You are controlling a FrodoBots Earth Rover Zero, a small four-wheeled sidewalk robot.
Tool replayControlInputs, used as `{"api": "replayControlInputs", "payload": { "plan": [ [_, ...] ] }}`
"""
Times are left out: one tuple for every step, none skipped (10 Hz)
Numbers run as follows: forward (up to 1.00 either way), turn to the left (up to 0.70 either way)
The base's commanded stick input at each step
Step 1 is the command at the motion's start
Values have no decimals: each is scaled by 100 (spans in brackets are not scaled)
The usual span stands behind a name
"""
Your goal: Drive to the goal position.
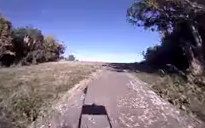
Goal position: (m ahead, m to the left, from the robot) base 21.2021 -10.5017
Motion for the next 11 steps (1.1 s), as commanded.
{"api": "replayControlInputs", "payload": {
  "plan": [
    [100, 1],
    [100, 1],
    [100, 1],
    [100, 1],
    [100, 1],
    [100, 1],
    [100, 1],
    [100, 1],
    [100, 1],
    [100, 1],
    [100, 1]
  ]
}}
